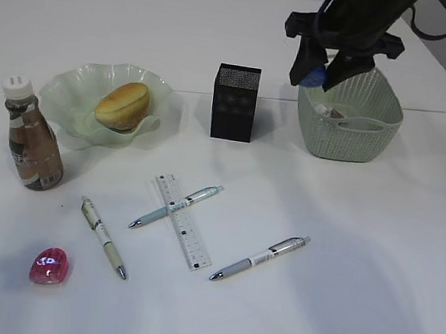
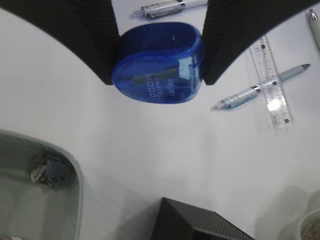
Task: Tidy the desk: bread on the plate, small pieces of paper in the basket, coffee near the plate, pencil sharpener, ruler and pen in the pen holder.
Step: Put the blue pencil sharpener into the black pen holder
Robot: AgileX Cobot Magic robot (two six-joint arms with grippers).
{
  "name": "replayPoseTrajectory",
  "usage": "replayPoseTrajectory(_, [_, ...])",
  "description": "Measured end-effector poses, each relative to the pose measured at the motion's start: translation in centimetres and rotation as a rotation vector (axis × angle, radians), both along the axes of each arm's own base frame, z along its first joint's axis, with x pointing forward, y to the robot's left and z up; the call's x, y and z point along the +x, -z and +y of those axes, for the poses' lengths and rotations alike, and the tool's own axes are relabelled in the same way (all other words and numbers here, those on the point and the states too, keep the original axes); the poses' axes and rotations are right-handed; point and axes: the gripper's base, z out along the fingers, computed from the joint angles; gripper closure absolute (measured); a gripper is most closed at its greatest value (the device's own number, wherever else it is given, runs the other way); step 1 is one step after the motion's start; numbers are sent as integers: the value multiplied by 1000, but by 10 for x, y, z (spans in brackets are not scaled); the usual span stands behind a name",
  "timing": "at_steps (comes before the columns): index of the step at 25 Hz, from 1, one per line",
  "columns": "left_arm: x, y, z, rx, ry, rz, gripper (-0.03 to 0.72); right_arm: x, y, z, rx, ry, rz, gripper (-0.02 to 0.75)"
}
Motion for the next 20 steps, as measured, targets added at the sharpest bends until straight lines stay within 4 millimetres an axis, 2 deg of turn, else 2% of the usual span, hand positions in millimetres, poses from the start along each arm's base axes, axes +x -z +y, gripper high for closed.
replayPoseTrajectory(10, [0, 0, 0, 0, 0, 0, 199, 7, -7, 7, 66, -9, -44, 351])
replayPoseTrajectory(20, [0, 0, 0, 0, 0, 0, 199, 22, -17, 14, 117, -84, -277, 351])
